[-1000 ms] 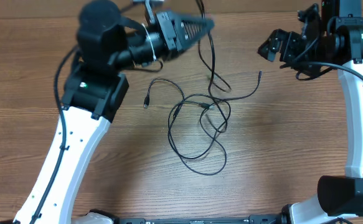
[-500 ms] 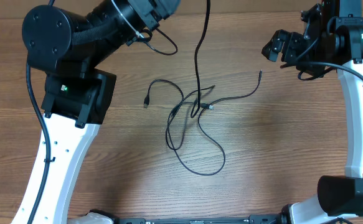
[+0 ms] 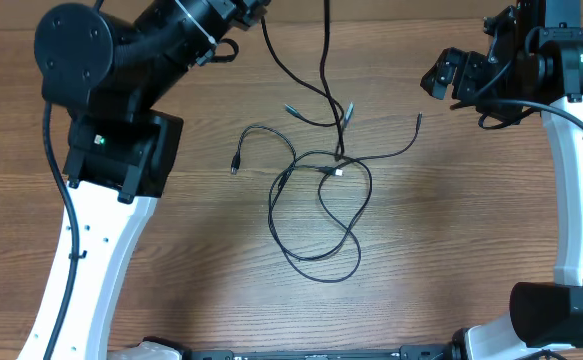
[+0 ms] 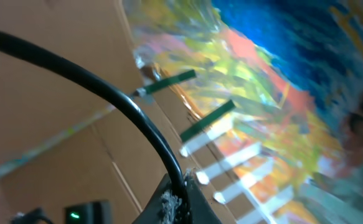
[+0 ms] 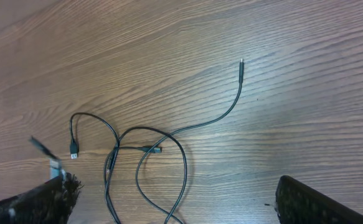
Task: Untangle cables
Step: 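Pull the left gripper's cable toward the far left, separating it from the pile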
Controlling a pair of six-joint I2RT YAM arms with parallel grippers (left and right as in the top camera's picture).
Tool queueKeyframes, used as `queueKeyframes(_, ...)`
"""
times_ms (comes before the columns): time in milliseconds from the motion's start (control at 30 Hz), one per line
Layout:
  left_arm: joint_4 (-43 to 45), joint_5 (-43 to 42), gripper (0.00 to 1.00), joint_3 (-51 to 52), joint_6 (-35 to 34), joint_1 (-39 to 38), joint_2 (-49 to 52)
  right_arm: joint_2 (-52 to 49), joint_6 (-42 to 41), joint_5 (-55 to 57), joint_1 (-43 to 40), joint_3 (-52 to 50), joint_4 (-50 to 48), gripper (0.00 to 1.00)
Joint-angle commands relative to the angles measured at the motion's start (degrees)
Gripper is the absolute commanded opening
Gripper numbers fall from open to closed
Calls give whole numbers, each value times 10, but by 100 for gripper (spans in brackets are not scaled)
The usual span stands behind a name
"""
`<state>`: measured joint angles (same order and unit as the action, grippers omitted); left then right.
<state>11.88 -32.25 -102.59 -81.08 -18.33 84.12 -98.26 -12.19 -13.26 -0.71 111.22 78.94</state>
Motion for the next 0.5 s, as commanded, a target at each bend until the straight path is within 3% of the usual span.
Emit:
queueKeyframes(0,-3,23,4,-12,77,17,2,7,0,4,1,14,-2,100)
queueKeyframes(167,-10,12,4,-12,139,37,28,7,0,3,1,14,-2,100)
queueKeyframes(467,68,14,4,-12,143,114,107,7,0,4,1,14,-2,100)
